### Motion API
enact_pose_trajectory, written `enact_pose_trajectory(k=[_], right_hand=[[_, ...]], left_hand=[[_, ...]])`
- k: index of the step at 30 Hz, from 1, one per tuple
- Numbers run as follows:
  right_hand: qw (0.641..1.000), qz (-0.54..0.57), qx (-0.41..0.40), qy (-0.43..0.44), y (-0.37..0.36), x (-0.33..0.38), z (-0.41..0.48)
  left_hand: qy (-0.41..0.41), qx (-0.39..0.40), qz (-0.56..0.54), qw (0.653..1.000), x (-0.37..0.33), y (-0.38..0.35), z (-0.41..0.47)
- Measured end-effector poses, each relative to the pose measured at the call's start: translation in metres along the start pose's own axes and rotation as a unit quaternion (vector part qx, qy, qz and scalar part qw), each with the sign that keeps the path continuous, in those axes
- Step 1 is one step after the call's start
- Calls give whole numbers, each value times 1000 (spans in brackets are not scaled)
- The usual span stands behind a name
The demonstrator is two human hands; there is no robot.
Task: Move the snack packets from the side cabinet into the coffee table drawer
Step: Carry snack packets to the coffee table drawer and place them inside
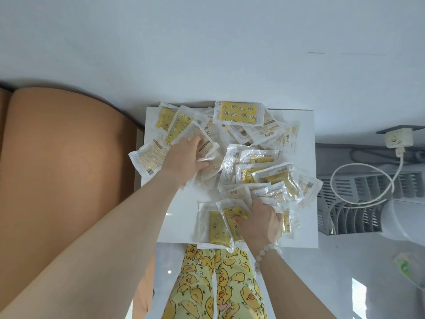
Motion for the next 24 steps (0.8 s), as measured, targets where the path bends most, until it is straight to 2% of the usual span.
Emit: enact_pose_trajectory(k=[6,13,18,24], right_hand=[[1000,21,-4,-14,11,3,4],[981,189,-18,-42,54,12,5],[961,276,-28,-18,104,39,-6],[914,405,-24,17,178,73,-34]], left_hand=[[3,-37,42,998,-1,16,-7],[14,-58,87,994,-4,44,-28],[8,-37,5,999,-15,85,-49],[56,-47,-188,979,-32,153,-84]])
Point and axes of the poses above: each hand's wrist, its own z-axis towards the middle knuckle, its own y-axis out of the back of the hand, x = y × z, the point moved 10 cm from there along z, towards the middle knuckle, and after that the axes turned 15 degrees about z, right-handed, at the moved point
